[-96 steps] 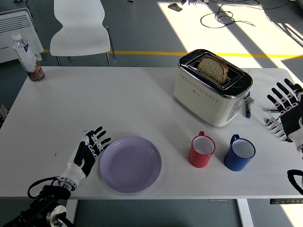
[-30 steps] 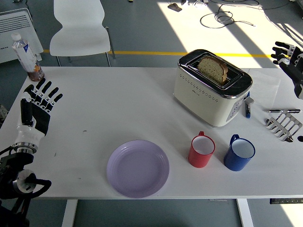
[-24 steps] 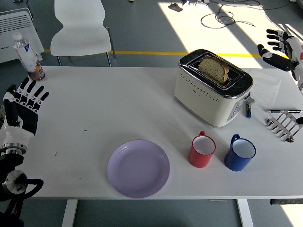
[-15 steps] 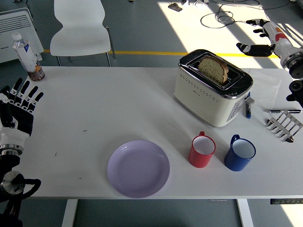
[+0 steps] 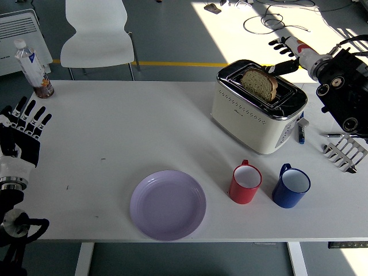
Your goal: Push plate across desktop,pick up the break from the machine,place the break in the plate
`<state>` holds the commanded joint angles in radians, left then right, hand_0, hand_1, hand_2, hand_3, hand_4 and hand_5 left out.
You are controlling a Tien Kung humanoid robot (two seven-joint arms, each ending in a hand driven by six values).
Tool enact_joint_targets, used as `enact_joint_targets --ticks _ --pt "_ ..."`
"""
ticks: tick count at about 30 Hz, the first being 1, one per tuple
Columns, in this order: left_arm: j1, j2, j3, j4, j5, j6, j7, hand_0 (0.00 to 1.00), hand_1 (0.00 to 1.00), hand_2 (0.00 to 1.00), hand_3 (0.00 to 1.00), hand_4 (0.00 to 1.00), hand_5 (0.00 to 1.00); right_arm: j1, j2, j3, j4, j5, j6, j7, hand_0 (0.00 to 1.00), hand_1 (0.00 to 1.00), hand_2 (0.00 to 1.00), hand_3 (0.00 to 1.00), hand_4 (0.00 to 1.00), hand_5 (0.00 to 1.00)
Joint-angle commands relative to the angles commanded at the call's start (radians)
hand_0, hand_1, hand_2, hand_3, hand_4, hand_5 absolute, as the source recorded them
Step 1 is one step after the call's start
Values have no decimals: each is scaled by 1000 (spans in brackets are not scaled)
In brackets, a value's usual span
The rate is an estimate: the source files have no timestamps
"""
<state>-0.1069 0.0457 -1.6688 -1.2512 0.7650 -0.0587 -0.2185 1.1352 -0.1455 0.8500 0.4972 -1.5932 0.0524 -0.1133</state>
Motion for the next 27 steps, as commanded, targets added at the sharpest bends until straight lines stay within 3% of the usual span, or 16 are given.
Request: enact_joint_targets --ticks 12,27 --pt "-10 -2 -2 8 5 8 -2 759 818 883 868 511 998 45 49 -37 -93 2 41 -15 810 758 739 808 811 327" --pt "-24 -3 16 14 8 11 -5 759 817 883 866 505 998 78 115 -61 -176 -70 39 -23 748 716 693 790 812 346"
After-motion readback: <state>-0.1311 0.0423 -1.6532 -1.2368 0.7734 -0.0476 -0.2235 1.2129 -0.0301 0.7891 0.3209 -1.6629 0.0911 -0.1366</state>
